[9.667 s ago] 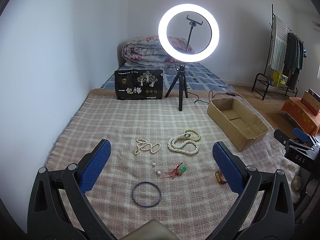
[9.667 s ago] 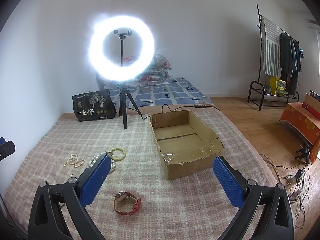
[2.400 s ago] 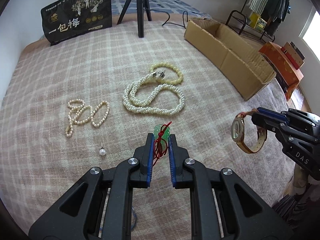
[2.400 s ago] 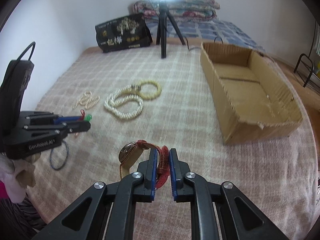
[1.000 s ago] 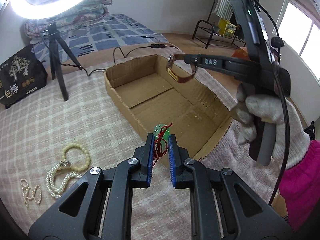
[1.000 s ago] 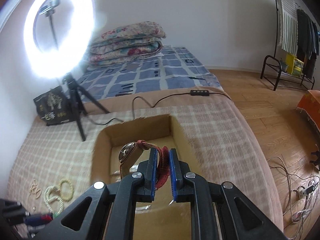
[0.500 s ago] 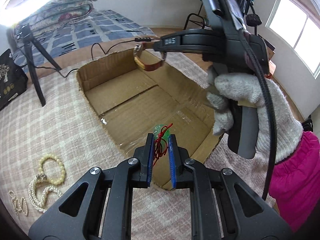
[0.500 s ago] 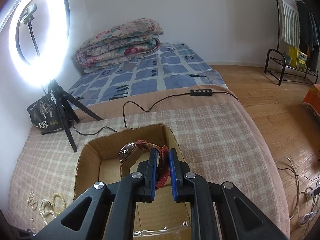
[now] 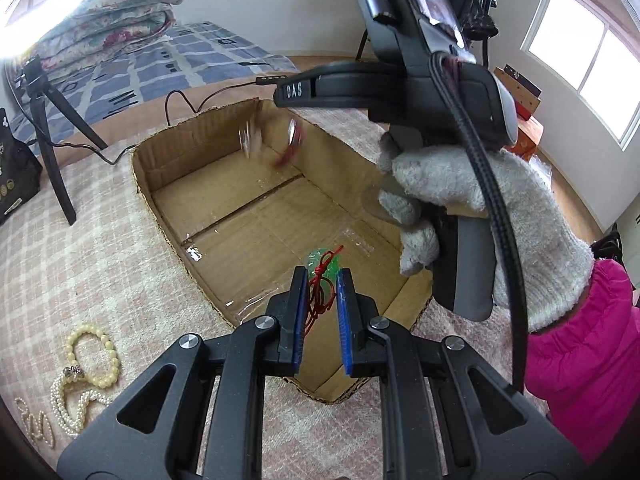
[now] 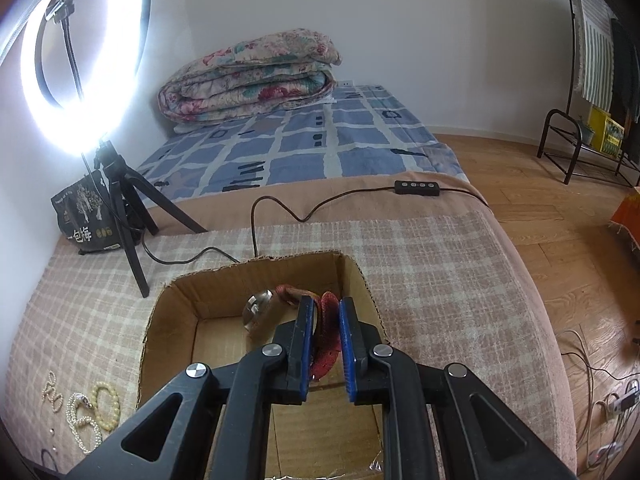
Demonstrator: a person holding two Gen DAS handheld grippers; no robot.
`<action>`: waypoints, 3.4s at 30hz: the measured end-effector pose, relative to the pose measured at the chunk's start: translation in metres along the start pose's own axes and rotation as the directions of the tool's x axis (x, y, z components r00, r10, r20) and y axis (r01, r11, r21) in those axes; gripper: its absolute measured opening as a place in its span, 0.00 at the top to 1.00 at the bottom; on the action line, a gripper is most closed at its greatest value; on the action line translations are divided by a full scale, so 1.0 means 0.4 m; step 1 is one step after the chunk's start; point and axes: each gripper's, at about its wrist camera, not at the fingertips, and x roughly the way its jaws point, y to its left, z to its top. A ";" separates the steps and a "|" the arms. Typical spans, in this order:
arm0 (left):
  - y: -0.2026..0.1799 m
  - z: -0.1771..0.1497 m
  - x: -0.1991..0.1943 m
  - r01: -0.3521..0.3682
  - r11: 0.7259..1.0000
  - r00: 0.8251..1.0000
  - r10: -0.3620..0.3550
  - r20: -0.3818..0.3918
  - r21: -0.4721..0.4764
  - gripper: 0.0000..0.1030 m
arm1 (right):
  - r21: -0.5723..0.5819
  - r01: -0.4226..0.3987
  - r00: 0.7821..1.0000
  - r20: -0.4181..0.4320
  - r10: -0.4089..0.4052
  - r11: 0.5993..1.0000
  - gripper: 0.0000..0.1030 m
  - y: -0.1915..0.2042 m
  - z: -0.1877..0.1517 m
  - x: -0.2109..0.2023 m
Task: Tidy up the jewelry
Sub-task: 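Open the left tool to drop the pendant while the right tool releases the watch into the box, then move both tools back over the remaining jewelry on the blanket, then close the left tool on the blue bangle while the right tool grasps the white pearl necklace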
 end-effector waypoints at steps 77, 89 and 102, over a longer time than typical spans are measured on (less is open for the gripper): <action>0.454 -0.560 -0.617 -0.275 0.916 0.959 0.283 -0.015 -0.292 0.45 | -0.273 -0.103 0.995 -0.019 0.101 0.956 0.07 0.478 -0.363 -0.372; 0.482 -0.635 -0.499 -0.280 0.924 0.952 0.234 -0.196 -0.260 0.70 | -0.189 -0.198 0.959 -0.241 0.150 0.962 0.35 0.486 -0.369 -0.187; 0.517 -0.663 -0.448 -0.287 0.923 0.938 0.217 -0.269 -0.257 0.76 | -0.176 -0.221 0.932 -0.327 0.154 0.959 0.55 0.556 -0.372 -0.054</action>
